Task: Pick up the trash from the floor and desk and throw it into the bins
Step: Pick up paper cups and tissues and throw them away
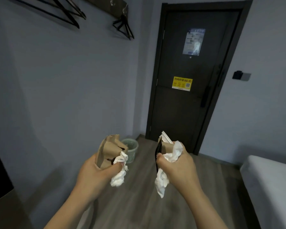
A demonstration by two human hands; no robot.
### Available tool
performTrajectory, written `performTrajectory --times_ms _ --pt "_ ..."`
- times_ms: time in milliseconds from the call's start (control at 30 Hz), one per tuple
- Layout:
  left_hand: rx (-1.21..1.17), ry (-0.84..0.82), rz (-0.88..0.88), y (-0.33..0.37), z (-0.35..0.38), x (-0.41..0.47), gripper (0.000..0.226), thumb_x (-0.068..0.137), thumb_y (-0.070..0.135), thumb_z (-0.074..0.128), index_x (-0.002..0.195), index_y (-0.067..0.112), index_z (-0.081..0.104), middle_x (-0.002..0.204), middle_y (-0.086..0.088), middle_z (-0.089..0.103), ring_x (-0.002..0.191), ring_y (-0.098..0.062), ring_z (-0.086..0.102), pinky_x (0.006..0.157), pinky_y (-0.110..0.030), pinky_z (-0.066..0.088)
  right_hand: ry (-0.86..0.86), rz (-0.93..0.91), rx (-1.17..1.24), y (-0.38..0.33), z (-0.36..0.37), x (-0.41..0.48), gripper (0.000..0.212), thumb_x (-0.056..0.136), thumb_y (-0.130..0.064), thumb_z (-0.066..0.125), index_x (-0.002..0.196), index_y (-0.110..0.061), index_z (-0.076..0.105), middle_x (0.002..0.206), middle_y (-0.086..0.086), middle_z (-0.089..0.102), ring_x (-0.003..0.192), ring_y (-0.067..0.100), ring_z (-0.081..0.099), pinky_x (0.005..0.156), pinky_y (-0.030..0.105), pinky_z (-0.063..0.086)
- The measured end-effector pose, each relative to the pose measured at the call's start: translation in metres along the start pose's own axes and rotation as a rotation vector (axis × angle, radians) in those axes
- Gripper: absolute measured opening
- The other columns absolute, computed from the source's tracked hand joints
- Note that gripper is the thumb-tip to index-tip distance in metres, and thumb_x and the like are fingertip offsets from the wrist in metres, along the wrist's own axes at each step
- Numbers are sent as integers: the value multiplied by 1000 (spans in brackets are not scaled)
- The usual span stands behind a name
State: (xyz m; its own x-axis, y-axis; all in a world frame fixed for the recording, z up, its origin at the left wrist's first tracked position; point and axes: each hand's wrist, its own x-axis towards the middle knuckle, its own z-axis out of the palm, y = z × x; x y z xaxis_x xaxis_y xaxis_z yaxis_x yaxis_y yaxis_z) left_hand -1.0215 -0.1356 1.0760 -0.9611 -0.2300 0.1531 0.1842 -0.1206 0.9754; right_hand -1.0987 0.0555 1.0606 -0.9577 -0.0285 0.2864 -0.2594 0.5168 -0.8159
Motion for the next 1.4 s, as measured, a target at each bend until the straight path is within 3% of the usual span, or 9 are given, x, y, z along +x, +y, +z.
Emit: performTrajectory --times_ms 133,333,500,600,700,833,1067,1267,1400 --pt "4 54 -3 -10 12 59 27 84 -12 57 63 1 65 61 -20 48 50 -21 37 37 -20 37 -15 4 5 21 20 63 20 64 -47 53 66 -43 34 60 -7 58 59 14 62 59 40 56" --pt "-16 105 -18 -41 6 176 44 82 -15 59 50 15 69 52 -10 53 42 -17 43 37 -20 39 -9 -5 -2 43 63 162 22 67 -44 56 64 -45 35 54 -15 51 55 4 55 53 26 44" --pt "-5 112 -1 -56 -21 291 28 80 -12 64 62 8 70 63 -20 58 51 -23 51 40 -21 44 -23 -18 -4 44 105 258 29 74 -36 61 65 -50 37 60 -19 51 57 0 54 56 23 42" --pt "60 129 23 -65 -36 354 13 76 -3 73 73 9 72 65 -9 70 56 -21 62 46 -21 49 -23 4 -14 49 133 313 25 74 -37 62 71 -41 37 67 -14 56 61 2 58 57 25 45" --pt "13 120 0 -74 -38 403 21 78 -17 62 72 3 64 51 -4 63 42 -9 51 38 -15 42 -68 23 -23 64 162 359 21 69 -46 56 76 -41 36 66 -4 66 63 9 65 63 34 55" --pt "99 150 -18 -103 -47 468 17 71 -5 77 80 7 69 66 -1 72 56 -11 62 50 -19 49 -71 35 -42 87 190 421 24 72 -41 61 74 -39 38 63 -10 57 57 5 57 54 26 45" --pt "149 252 -91 -150 -36 579 3 82 -13 61 80 -12 63 58 -24 55 45 -21 49 40 -19 43 -226 31 22 147 239 549 19 65 -48 55 78 -44 41 74 1 67 67 16 66 64 39 57" --pt "240 429 -172 -192 -22 662 15 78 -9 68 78 6 67 53 4 67 45 -3 60 47 -16 47 -447 57 101 188 269 658 26 70 -37 56 85 -41 35 57 -3 67 58 17 67 59 36 55" --pt "314 505 -227 -225 -23 706 12 78 -3 71 80 8 67 57 11 69 51 2 62 47 -8 44 -550 35 84 216 298 713 25 67 -42 55 70 -40 31 48 -4 61 49 10 62 56 33 56"
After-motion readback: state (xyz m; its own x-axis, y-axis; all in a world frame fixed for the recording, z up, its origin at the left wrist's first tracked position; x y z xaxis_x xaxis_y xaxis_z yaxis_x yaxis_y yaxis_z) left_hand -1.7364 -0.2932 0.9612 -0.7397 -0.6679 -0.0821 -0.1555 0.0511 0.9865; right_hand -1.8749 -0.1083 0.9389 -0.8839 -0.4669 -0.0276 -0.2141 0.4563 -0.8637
